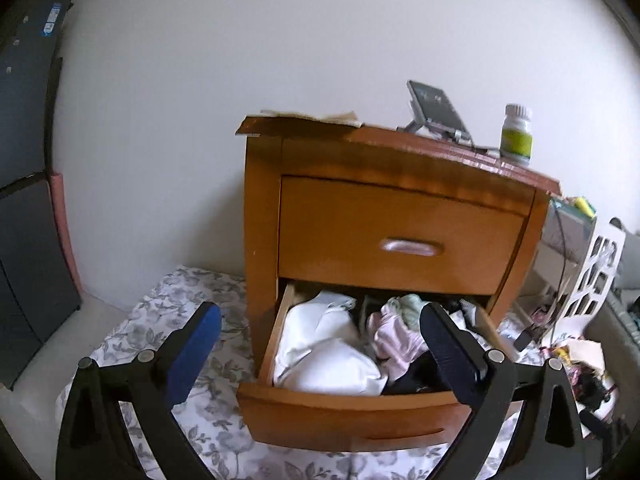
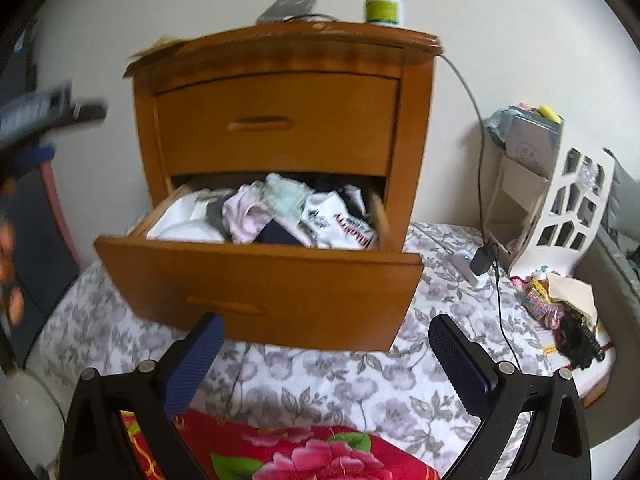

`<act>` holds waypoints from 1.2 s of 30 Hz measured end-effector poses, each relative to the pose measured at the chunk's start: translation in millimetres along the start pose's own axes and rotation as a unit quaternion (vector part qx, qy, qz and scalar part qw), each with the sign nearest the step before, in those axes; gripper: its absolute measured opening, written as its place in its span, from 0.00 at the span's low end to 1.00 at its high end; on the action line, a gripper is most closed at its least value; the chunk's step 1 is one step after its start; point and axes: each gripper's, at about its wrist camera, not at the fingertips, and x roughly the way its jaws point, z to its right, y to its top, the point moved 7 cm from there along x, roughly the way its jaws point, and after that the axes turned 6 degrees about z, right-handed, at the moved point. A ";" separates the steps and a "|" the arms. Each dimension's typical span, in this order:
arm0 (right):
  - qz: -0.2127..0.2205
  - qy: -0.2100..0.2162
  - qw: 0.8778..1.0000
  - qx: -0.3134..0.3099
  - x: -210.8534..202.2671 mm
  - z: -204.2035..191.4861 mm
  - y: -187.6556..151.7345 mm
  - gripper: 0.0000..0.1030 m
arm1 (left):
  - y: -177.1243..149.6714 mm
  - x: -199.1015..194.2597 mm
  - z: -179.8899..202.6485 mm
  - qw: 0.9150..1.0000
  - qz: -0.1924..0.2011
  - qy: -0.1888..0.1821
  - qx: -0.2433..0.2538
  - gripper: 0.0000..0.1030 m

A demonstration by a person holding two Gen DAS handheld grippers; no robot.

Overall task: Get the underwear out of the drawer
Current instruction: 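Withdraw the left tool while moving the right tool toward the open drawer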

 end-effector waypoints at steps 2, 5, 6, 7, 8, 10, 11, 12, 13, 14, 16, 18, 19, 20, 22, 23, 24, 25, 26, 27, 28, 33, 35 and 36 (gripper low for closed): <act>0.000 -0.004 1.000 0.006 4.0 3.0 2.1 1.00 | -7.0 3.2 0.6 1.000 -0.007 -0.005 -0.003 0.97; -0.005 0.004 1.000 0.003 10.0 3.1 5.3 1.00 | -15.6 6.1 2.5 1.000 -0.008 -0.004 0.002 0.97; 0.001 0.001 1.000 -0.002 11.1 3.2 8.2 1.00 | -18.0 7.1 3.0 1.000 -0.010 -0.004 0.002 0.97; 0.008 -0.004 1.000 -0.007 11.4 3.0 11.5 1.00 | -20.5 7.7 4.2 1.000 -0.011 -0.008 0.002 0.97; 0.016 -0.010 1.000 -0.014 11.7 2.8 15.6 1.00 | -22.7 8.0 5.3 1.000 -0.013 -0.011 0.001 0.97; 0.027 -0.017 0.999 -0.022 14.1 2.5 22.7 1.00 | -29.3 9.4 6.1 1.000 -0.016 -0.009 0.006 0.97; 0.030 -0.016 0.999 -0.023 15.6 2.6 27.3 1.00 | -31.9 10.5 6.6 1.000 -0.018 -0.007 0.010 0.97; 0.035 -0.008 0.999 -0.020 16.8 2.1 33.5 1.00 | -34.2 11.7 6.6 1.000 -0.020 -0.005 0.013 0.97; 0.038 0.000 0.999 -0.017 17.7 1.3 38.7 1.00 | -36.6 13.0 6.2 1.000 -0.022 -0.002 0.016 0.97; 0.041 0.007 0.999 -0.017 18.9 0.4 44.3 1.00 | -39.0 14.4 5.2 1.000 -0.025 0.002 0.016 0.97; 0.045 0.012 0.999 -0.022 20.5 -1.5 52.8 1.00 | -43.2 17.0 1.5 1.000 -0.028 0.006 0.008 0.97; 0.046 0.018 0.998 -0.029 22.8 -4.8 59.5 1.00 | -47.5 20.3 -2.4 0.999 -0.032 0.009 0.000 0.97; 0.045 0.024 0.998 -0.031 23.7 -6.5 61.7 1.00 | -49.5 22.1 -4.4 0.999 -0.034 0.012 -0.002 0.97; 0.042 0.032 0.998 -0.031 25.5 -7.9 64.5 1.00 | -51.1 23.8 -6.1 0.999 -0.036 0.014 -0.004 0.97; 0.035 0.052 0.998 -0.030 29.0 -11.3 70.9 1.00 | -55.2 27.3 -9.2 0.999 -0.043 0.015 -0.011 0.97; 0.034 0.057 0.997 -0.032 30.0 -12.7 73.7 1.00 | -56.7 28.6 -9.8 0.999 -0.046 0.013 -0.014 0.97; 0.033 0.060 0.997 -0.037 31.8 -14.8 77.5 1.00 | -58.4 29.8 -9.8 0.999 -0.047 0.010 -0.016 0.97; 0.031 0.061 0.997 -0.047 34.2 -17.7 81.8 1.00 | -60.1 30.9 -10.1 0.999 -0.049 0.009 -0.016 0.97; 0.030 0.062 0.996 -0.056 36.1 -19.9 84.9 1.00 | -60.4 31.5 -10.1 0.999 -0.049 0.008 -0.016 0.97; 0.027 0.062 0.995 -0.067 40.0 -23.0 88.9 1.00 | -61.4 32.7 -10.2 0.999 -0.051 0.007 -0.015 0.97; 0.021 0.061 0.995 -0.075 44.4 -25.3 91.8 1.00 | -61.7 34.3 -10.1 0.998 -0.053 0.008 -0.014 0.97; -0.033 0.034 0.992 -0.113 72.1 -34.9 92.6 1.00 | -67.4 42.1 -14.7 0.997 -0.069 0.020 -0.006 0.97; -0.056 0.026 0.991 -0.121 82.9 -39.6 89.2 1.00 | -69.5 45.3 -17.7 0.997 -0.075 0.024 -0.004 0.97; -0.066 0.026 0.990 -0.122 88.1 -42.7 87.7 1.00 | -70.5 46.4 -19.5 0.997 -0.077 0.026 -0.005 0.97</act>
